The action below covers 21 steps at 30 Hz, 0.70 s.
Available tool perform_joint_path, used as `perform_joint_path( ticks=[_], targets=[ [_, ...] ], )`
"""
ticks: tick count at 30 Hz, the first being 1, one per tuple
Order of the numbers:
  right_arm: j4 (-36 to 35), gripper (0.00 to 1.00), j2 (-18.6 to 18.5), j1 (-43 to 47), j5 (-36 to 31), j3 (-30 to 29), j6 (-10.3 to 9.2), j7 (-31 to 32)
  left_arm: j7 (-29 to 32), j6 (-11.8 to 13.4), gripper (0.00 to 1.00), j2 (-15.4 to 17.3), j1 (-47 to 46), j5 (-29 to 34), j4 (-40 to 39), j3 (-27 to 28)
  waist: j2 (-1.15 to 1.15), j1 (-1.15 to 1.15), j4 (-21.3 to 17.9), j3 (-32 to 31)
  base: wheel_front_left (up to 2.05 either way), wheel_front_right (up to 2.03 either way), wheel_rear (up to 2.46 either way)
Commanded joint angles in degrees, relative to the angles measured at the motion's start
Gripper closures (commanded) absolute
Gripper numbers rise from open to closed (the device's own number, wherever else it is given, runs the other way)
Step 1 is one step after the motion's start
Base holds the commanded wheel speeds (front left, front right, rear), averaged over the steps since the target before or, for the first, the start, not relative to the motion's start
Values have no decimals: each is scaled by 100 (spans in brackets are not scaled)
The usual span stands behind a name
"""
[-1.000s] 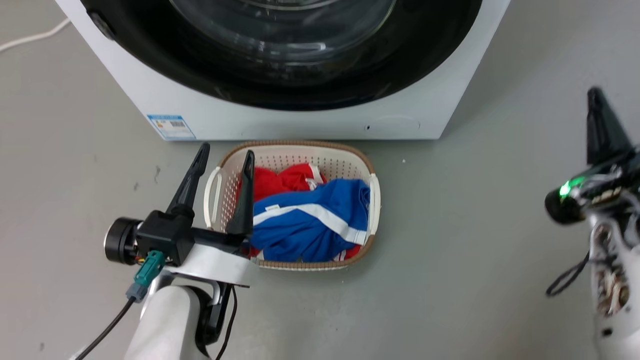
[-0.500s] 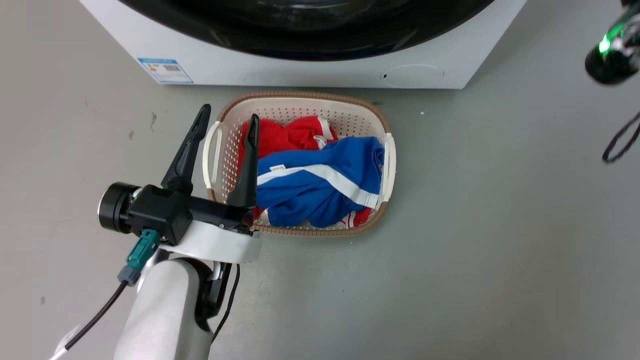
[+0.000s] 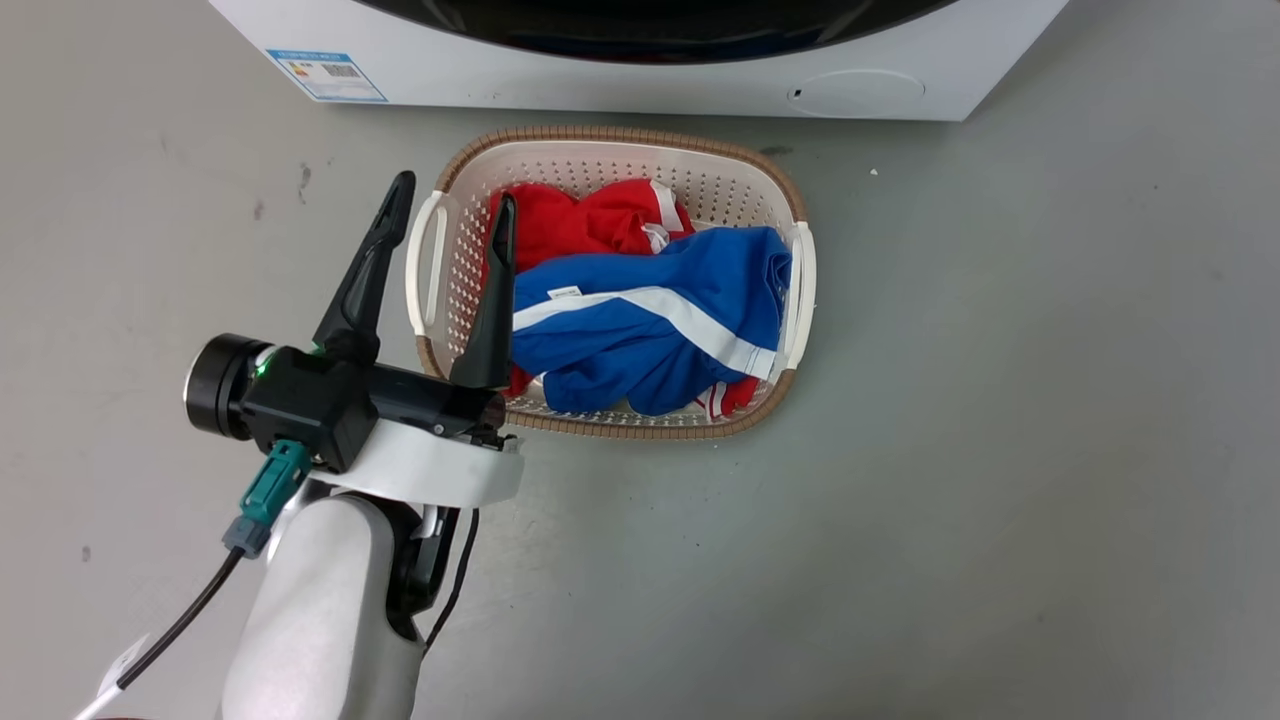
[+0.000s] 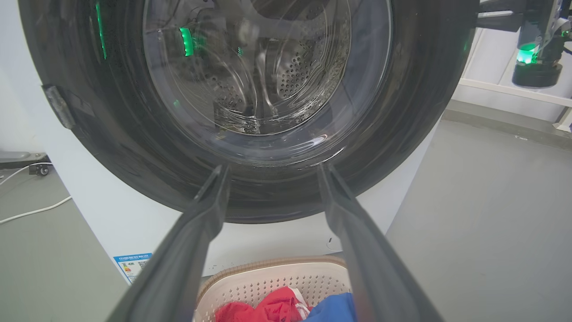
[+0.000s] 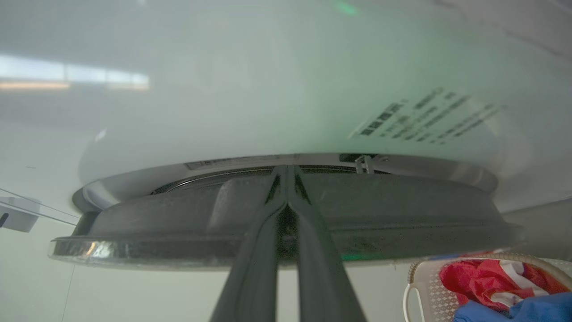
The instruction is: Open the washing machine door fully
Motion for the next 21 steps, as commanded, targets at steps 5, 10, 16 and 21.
perform_joint_path(
  ticks=[5,10,16,21],
  targets=[
    [139,100,190,-264,-117,166,3,229,-15,-22,0,-22,-110,54,-25,11,0,-1,7,109,0,0,0],
    [148,100,186,-171,-154,239,3,501,-15,-43,0,-48,-126,61,11,26,0,-1,19,94,0,0,0],
    [-15,100,106,140,-177,328,3,913,-15,-56,0,-90,-62,60,90,27,0,-1,26,-106,0,0,0],
    [-236,100,31,624,-148,362,3,1189,-15,-71,0,-118,94,74,229,46,0,-1,0,-430,0,0,0]
  ],
)
